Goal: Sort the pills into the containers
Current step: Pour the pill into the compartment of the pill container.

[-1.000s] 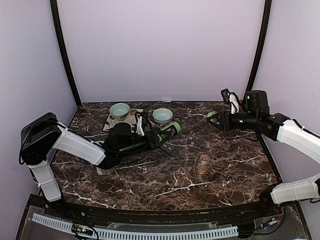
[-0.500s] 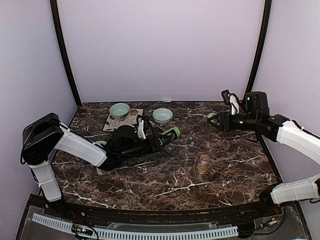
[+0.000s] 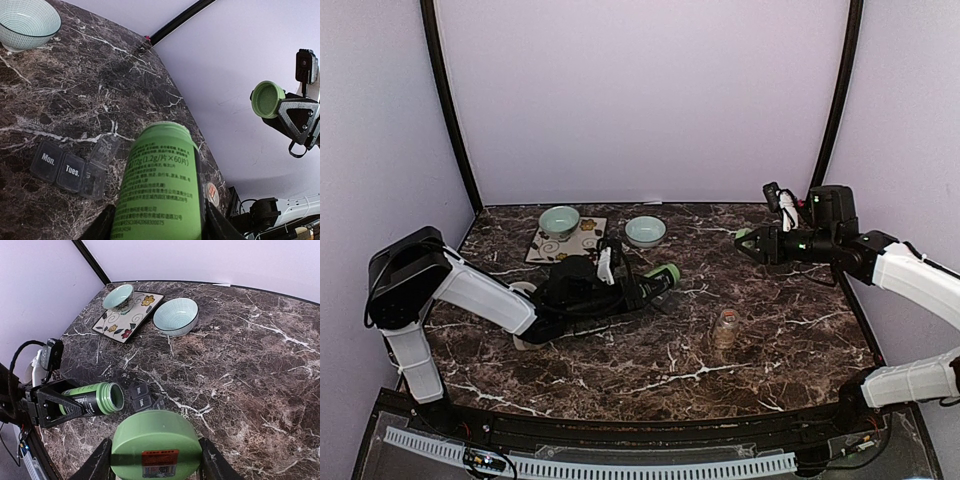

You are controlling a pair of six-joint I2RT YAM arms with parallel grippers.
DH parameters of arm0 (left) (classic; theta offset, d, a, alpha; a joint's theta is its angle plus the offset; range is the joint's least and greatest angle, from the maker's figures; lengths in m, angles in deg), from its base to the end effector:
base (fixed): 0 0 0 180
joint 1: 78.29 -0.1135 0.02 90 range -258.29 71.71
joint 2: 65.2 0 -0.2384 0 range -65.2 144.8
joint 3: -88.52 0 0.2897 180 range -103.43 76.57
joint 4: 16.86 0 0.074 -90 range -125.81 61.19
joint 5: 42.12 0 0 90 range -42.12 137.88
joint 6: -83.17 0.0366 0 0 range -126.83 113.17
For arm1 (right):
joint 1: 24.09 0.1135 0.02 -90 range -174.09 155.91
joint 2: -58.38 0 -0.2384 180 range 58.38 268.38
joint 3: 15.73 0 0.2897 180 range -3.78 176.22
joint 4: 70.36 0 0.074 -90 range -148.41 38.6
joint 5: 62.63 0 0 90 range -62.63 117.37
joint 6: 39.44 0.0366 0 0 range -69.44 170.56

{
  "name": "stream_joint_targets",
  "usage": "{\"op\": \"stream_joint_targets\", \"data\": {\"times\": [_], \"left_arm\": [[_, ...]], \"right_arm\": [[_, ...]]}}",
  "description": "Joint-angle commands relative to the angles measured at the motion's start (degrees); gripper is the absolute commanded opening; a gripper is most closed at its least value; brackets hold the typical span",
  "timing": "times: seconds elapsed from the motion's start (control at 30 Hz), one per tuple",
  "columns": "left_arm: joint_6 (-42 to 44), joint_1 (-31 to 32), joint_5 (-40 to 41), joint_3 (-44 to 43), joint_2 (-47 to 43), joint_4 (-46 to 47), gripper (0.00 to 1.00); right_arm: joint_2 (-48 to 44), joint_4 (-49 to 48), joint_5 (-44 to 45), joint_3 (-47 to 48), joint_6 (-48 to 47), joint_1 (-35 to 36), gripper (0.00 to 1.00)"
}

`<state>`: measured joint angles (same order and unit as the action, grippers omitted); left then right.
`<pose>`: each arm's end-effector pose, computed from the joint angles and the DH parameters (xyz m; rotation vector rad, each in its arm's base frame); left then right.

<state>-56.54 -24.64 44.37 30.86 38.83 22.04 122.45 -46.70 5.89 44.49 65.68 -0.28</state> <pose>0.2277 -0.3132 0.1207 0.1169 1.9060 -1.3504 0.2696 0.1336 0.2585 -0.3997 2.0740 0.7995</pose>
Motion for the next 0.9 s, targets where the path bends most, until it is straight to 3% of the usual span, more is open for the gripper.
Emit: {"op": "stream_joint_targets", "data": {"times": [0.0,0.87], "left_arm": [[0.32,0.45,0.75,-1.44,0.37,-0.37,0.0],[-0.2,0.49,2.16,-1.0,2.31,-1.94,0.0]], "right_arm": [[-0.06,-2.73,-0.89,-0.72,0.31,-0.49,0.21],[0.61,-3.69,-1.55,-1.76,0.77,-0.87,0.21]]}}
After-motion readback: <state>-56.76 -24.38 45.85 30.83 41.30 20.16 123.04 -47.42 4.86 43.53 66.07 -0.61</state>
